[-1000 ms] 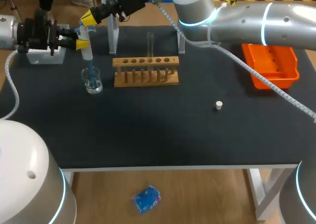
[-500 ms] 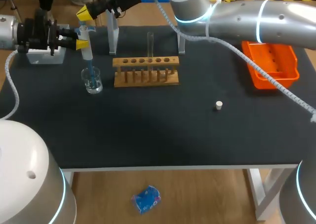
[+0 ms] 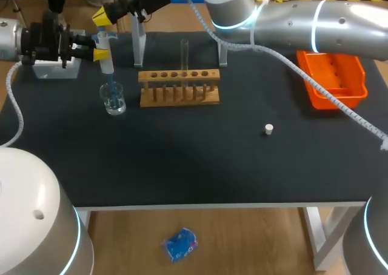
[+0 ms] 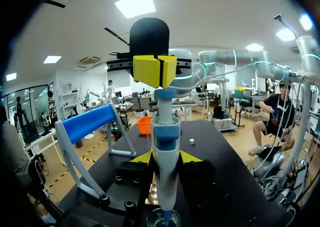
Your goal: Invert the test tube, pick up the pipette, mount the tip to pipette, aspirate from beaker and dispense into the tube, eject the tip, return the pipette, and cap with the stopper.
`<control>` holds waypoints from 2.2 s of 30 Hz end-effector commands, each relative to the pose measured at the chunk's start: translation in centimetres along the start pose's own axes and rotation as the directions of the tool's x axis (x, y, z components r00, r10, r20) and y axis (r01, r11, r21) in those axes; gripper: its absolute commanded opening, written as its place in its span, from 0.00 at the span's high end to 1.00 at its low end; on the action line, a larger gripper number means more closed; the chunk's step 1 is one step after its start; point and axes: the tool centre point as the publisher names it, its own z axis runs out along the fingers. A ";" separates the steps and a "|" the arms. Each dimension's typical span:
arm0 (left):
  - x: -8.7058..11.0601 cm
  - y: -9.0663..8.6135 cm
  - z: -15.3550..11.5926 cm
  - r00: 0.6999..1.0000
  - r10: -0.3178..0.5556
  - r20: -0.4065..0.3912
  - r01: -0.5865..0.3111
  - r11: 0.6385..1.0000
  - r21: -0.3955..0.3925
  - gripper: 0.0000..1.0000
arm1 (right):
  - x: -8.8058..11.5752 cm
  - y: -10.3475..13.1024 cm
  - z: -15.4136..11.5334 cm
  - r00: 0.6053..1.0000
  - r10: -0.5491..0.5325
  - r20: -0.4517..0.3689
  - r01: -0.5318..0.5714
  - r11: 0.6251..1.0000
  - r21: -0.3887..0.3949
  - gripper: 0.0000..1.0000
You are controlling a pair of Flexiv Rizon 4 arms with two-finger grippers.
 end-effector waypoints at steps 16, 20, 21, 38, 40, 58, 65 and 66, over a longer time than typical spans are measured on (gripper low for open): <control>0.0 0.0 -0.1 1.000 0.001 -0.002 -0.001 1.000 0.000 1.00 | -0.1 -0.9 -0.3 1.000 0.009 0.002 -0.009 1.000 0.014 1.00; 0.0 0.0 -0.1 1.000 0.001 -0.002 -0.001 1.000 0.000 1.00 | 0.0 -1.1 -0.2 1.000 0.011 0.000 -0.011 1.000 0.018 1.00; 0.0 0.0 -0.1 1.000 0.001 -0.002 -0.001 1.000 0.000 1.00 | 0.0 -1.2 -0.2 1.000 0.012 0.000 -0.012 1.000 0.018 1.00; 0.0 0.0 -0.1 1.000 0.001 -0.002 -0.001 1.000 0.000 1.00 | 0.4 -3.0 0.5 0.999 0.048 -0.018 -0.048 0.998 0.039 1.00; 0.0 0.0 -0.1 1.000 0.001 -0.002 -0.001 1.000 0.000 1.00 | 0.4 -3.3 0.7 0.998 0.054 -0.021 -0.053 0.998 0.042 1.00; 0.0 0.0 -0.1 1.000 0.001 -0.002 -0.001 1.000 0.000 1.00 | 0.3 -1.4 -0.3 1.000 0.021 -0.003 -0.021 1.000 0.022 1.00; 0.0 0.0 -0.1 1.000 0.001 -0.002 -0.001 1.000 0.000 1.00 | 0.5 -0.4 -0.9 1.000 0.003 0.003 -0.003 1.000 0.019 1.00; 0.0 0.0 -0.1 1.000 0.001 -0.002 -0.001 1.000 0.000 1.00 | 0.5 -0.3 -1.0 1.000 0.001 0.006 -0.001 1.000 0.018 1.00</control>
